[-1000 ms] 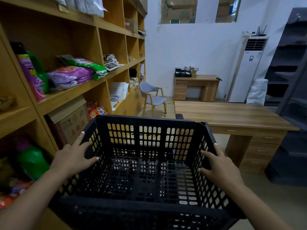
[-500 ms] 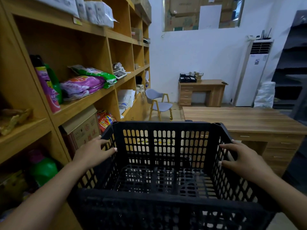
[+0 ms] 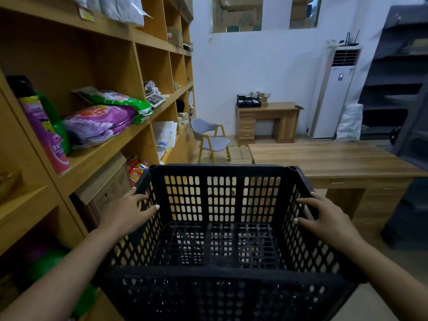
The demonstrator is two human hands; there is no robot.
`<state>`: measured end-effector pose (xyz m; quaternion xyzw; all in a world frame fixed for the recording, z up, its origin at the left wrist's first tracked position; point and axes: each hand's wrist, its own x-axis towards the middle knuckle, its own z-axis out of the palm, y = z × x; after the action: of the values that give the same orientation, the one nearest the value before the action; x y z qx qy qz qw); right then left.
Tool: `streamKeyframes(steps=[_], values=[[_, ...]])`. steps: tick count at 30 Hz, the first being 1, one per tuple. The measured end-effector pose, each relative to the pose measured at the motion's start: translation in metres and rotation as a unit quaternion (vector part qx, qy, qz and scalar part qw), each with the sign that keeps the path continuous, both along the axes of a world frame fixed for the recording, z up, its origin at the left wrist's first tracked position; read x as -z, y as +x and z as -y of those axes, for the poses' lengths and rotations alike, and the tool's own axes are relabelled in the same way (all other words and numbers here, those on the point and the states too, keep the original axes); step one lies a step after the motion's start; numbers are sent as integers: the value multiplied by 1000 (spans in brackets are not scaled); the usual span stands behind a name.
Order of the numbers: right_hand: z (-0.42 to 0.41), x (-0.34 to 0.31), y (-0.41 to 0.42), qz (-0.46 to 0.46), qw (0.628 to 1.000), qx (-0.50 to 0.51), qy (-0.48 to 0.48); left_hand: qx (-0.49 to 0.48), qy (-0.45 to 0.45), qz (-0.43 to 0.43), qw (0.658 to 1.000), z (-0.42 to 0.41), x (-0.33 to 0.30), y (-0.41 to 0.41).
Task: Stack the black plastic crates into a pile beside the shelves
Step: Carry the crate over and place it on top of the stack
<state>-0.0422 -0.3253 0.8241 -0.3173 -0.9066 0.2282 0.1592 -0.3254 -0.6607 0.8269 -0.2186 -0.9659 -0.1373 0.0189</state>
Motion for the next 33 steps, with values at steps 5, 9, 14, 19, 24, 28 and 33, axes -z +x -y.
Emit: streamKeyframes(steps=[5, 9, 14, 19, 24, 28, 33], values=[[0, 0, -14, 13, 1000, 7, -1, 9, -5, 2, 1000, -5, 9, -13], [-2, -1, -19, 22, 1000, 11, 2, 8, -9, -6, 1000, -12, 9, -17], [-4, -7, -28, 9, 1000, 16, 6, 2, 4, 1, 1000, -12, 6, -25], [-10, -7, -34, 24, 1000, 7, 6, 8, -2, -4, 1000, -15, 7, -31], [-16, 0, -37, 32, 999, 4, 3, 3, -30, -19, 999, -20, 14, -35], [-19, 3, -38, 23, 1000, 6, 2, 1, -49, -19, 999, -18, 19, -35], [-23, 5, -41, 14, 1000, 3, 2, -4, -46, -27, 999, -19, 20, -37]])
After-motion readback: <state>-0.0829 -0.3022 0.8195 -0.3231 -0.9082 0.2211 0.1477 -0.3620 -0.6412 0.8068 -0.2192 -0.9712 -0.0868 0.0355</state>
